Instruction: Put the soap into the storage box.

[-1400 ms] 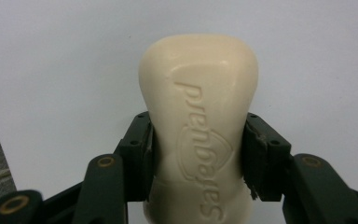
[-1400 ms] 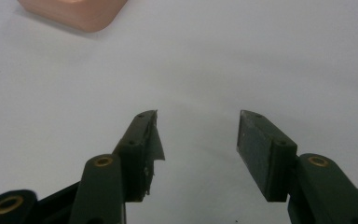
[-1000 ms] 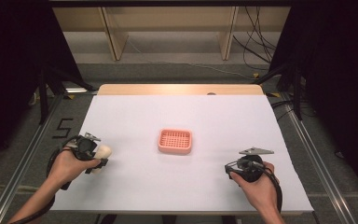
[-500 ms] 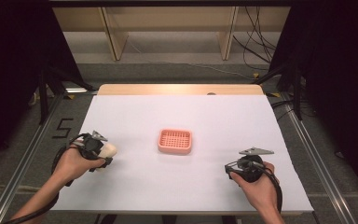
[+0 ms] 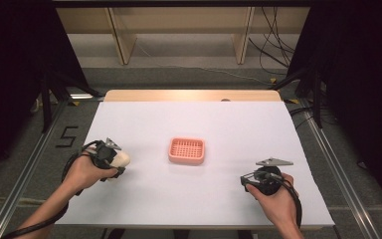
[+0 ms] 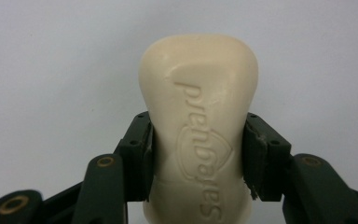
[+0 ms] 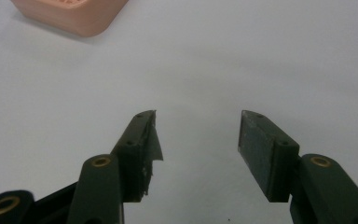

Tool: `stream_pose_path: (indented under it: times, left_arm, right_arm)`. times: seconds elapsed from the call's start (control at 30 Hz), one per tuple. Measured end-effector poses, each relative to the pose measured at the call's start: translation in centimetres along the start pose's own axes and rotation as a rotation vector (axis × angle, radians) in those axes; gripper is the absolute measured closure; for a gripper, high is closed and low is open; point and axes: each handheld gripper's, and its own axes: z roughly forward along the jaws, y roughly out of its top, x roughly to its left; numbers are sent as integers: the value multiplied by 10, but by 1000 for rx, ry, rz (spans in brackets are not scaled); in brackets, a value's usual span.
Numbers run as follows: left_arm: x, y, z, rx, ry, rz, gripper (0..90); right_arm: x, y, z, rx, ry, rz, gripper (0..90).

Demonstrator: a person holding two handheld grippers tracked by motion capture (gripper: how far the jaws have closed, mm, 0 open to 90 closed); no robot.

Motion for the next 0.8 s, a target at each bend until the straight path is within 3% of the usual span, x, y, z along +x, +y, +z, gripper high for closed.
stream_pose_path:
  times: [0.3, 0.4, 0.5, 0.7, 0.73, 0.8]
  left_arm:
    - [-4, 9, 2, -7, -3, 29, 495]
    - [-6, 13, 5, -14, -7, 48, 495]
    - [-7, 15, 6, -10, -22, 53, 495]
    - [-9, 20, 8, -8, -20, 71, 495]
    - [-9, 22, 8, -2, -24, 80, 495]
    - [-10, 22, 8, -7, -25, 80, 495]
  right_arm:
    - [-4, -4, -1, -3, -17, -29, 470]
    - [-1, -5, -4, -7, -9, 2, 469]
    - [-2, -5, -4, -17, -11, -15, 468]
    - [0, -8, -5, -12, -4, 2, 463]
    - [-3, -9, -3, -35, -6, -38, 463]
    - [-4, -9, -4, -34, -14, -48, 463]
